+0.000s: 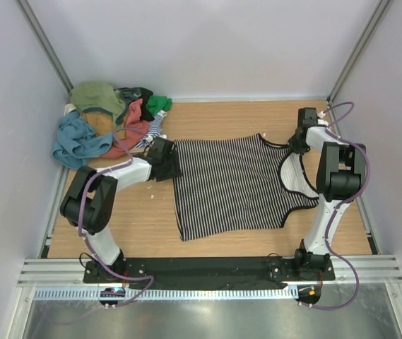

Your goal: Fold and stack the tank tops

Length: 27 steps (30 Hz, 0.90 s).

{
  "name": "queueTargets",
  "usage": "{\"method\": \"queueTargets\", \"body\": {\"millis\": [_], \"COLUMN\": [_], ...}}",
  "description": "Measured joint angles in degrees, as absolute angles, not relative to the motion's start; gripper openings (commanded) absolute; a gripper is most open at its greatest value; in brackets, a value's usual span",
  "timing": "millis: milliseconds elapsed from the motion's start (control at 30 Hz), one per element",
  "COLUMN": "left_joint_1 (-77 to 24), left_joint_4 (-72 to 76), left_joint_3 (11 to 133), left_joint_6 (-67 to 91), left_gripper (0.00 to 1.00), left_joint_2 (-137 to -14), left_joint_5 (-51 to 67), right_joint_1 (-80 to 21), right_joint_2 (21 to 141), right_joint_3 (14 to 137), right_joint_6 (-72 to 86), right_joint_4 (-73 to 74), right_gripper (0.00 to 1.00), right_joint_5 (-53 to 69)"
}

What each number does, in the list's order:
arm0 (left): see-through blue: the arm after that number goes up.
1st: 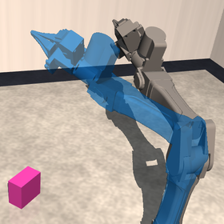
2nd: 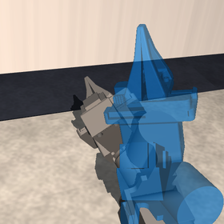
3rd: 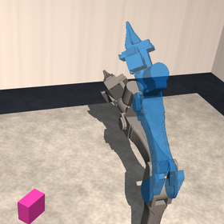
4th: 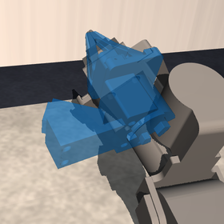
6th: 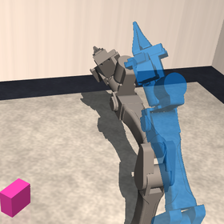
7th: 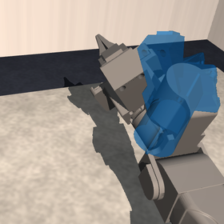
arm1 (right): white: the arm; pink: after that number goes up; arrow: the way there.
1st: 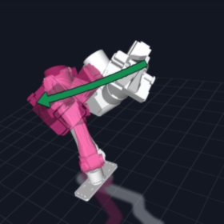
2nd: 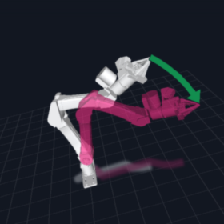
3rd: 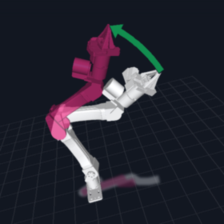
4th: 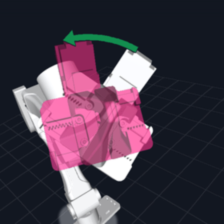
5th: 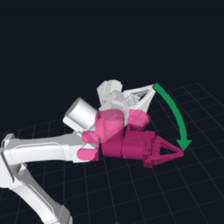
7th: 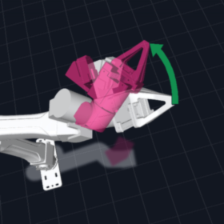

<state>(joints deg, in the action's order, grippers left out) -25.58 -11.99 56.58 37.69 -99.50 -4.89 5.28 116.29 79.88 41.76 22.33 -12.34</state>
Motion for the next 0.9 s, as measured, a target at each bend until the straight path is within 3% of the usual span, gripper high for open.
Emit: {"method": "queueTargets", "body": {"millis": [33, 133, 233, 333, 567, 600, 633, 700, 833, 900], "left_joint_1": [-25.6, -25.6, -25.6, -25.3, -21.8, -20.9, -20.0, -18.5, -16.9, -16.8], "left_joint_4": [-12.3, -12.7, -13.7, -14.6, -17.6, -17.9, -18.6, -19.8, -21.5, -21.6], "left_joint_3": [57.4, 60.7, 64.2, 67.9, 76.1, 77.7, 79.6, 83.0, 83.8, 81.6], "left_joint_6": [38.2, 39.3, 40.2, 40.5, 40.6, 40.6, 40.6, 40.2, 39.9, 39.9], "left_gripper": [0.51, 0.27, 0.1, 0.0, 0.0, 0.02, 0.2, 0.45, 0.57, 0.58], "left_joint_2": [-100.2, -103.2, -106.1, -109.1, -114.5, -115.6, -116.7, -118.7, -118.1, -116.0], "left_joint_5": [-4.7, -4.6, -4.7, -4.8, -3.7, -3.6, -3.4, -3.5, -5.2, -5.8], "right_joint_1": [5.3, 5.3, 5.3, 5.3, 5.3, 5.3, 5.3, 5.2, 5.0, 5.0], "right_joint_2": [116.3, 116.3, 116.3, 116.3, 120.7, 122.1, 123.5, 126.5, 127.4, 124.5], "right_joint_3": [79.9, 79.9, 79.9, 79.9, 86.2, 88.5, 90.6, 95.8, 98.1, 94.1], "right_joint_6": [41.8, 42.0, 42.0, 42.2, 42.5, 42.5, 42.5, 42.6, 42.3, 42.0], "right_joint_4": [22.3, 22.3, 22.3, 22.3, 23.0, 23.6, 24.0, 25.7, 26.6, 25.8], "right_gripper": [0.05, 0.04, 0.04, 0.02, 0.02, 0.05, 0.15, 0.29, 0.44, 0.46], "right_joint_5": [-12.3, -12.3, -12.3, -12.2, -11.0, -10.6, -10.1, -9.3, -8.9, -9.3]}}
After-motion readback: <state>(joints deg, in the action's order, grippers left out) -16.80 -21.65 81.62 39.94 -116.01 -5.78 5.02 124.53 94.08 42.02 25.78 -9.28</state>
